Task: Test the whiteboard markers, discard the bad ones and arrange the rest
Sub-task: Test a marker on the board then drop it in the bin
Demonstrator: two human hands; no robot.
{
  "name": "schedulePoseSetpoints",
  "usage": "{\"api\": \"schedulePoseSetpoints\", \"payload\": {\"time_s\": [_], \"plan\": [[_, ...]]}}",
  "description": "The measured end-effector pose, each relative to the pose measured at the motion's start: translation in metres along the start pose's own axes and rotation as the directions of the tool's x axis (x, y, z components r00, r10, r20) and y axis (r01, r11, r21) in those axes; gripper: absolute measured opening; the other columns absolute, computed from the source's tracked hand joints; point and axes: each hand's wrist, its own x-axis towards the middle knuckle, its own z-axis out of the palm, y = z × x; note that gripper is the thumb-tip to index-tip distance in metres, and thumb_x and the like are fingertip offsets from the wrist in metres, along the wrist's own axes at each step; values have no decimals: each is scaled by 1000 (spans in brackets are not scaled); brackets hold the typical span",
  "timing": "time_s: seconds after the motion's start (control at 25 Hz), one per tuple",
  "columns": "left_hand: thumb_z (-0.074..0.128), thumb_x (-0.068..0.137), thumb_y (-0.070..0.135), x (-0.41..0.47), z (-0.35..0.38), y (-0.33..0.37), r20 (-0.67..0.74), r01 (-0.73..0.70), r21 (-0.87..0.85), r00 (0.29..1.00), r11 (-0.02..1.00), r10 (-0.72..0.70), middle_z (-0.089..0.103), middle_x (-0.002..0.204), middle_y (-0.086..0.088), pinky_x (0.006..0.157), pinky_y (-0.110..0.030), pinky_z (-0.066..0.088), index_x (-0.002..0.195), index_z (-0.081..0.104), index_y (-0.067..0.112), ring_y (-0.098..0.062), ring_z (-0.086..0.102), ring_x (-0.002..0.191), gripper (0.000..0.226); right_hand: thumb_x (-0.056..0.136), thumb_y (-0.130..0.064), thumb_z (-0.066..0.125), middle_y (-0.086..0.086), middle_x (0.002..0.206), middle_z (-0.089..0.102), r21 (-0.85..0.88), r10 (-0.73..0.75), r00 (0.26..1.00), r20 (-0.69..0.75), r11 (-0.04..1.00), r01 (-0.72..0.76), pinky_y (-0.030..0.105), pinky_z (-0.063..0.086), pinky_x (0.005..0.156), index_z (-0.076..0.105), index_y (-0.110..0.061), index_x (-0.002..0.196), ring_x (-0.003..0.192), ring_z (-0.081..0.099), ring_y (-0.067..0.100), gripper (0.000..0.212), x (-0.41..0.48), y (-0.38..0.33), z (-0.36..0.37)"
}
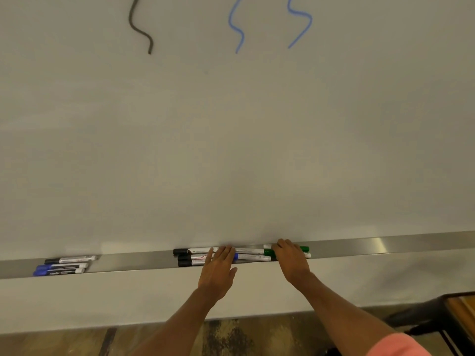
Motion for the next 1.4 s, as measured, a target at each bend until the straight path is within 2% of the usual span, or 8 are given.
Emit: {"api": "schedulePoseSetpoints", "payload": {"time_s": [0.4,0.52,0.68,0.8,0.92,1.12,1.28,1.4], "plan": [[31,101,37,3,-2,-4,-33,-49,-49,998,998,47,19,156,3,120,-33,1,149,17,19,-10,14,144,53,83,-8,65,10,124,53,-113,72,997,35,991,-68,39,36,101,45,-10,127,117,48,28,48,-3,-4,1],[35,101,33,6,-9,4,-86,-91,-107,993,990,82,23,155,2,118,-27,5,149,20,18,-11,19,143,52,60,-17,86,8,97,65,-121,-7,1000,-18,993,4,42,50,87,60,-15,108,90,61,26,54,-7,-8,-10],[45,98,23,13,-24,15,-100,-134,-150,988,980,119,24,155,-2,115,-27,18,149,19,15,-17,24,142,57,85,0,54,11,122,51,100,-225,974,-17,969,225,43,40,94,46,-13,129,109,51,29,46,-3,-27,-29],[49,96,17,18,-35,18,-78,-127,-121,990,985,118,41,146,-5,107,-29,33,143,31,13,-20,43,129,50,87,1,48,10,118,52,150,-297,947,-119,938,313,39,38,87,48,-11,127,106,51,28,42,3,-44,-40],[53,93,14,19,-53,16,-21,-67,-19,998,998,67,55,128,-5,96,-29,38,127,44,13,-21,54,112,35,92,-7,47,10,118,52,141,-350,929,-125,920,365,36,34,90,49,-11,123,108,48,26,31,6,-56,-52],[50,95,17,13,-67,6,-35,-75,45,996,996,77,55,124,-5,96,-27,36,122,46,13,-21,54,109,28,98,-27,40,2,106,60,179,-345,923,-169,910,373,26,33,80,53,-20,115,94,54,20,22,7,-67,-67],[52,95,19,6,-72,-4,-73,-70,21,995,997,72,54,126,-5,98,-26,35,123,45,13,-20,53,111,30,97,-39,41,1,100,64,157,-305,931,-202,928,339,28,42,77,52,-27,117,85,60,19,26,7,-75,-66],[53,94,20,0,-75,-14,-112,-92,61,989,994,98,54,126,-4,97,-26,33,125,45,15,-19,52,111,32,97,-50,32,5,110,64,148,-310,930,-197,928,341,35,48,87,45,-27,130,95,61,23,43,6,-81,-67]]}}
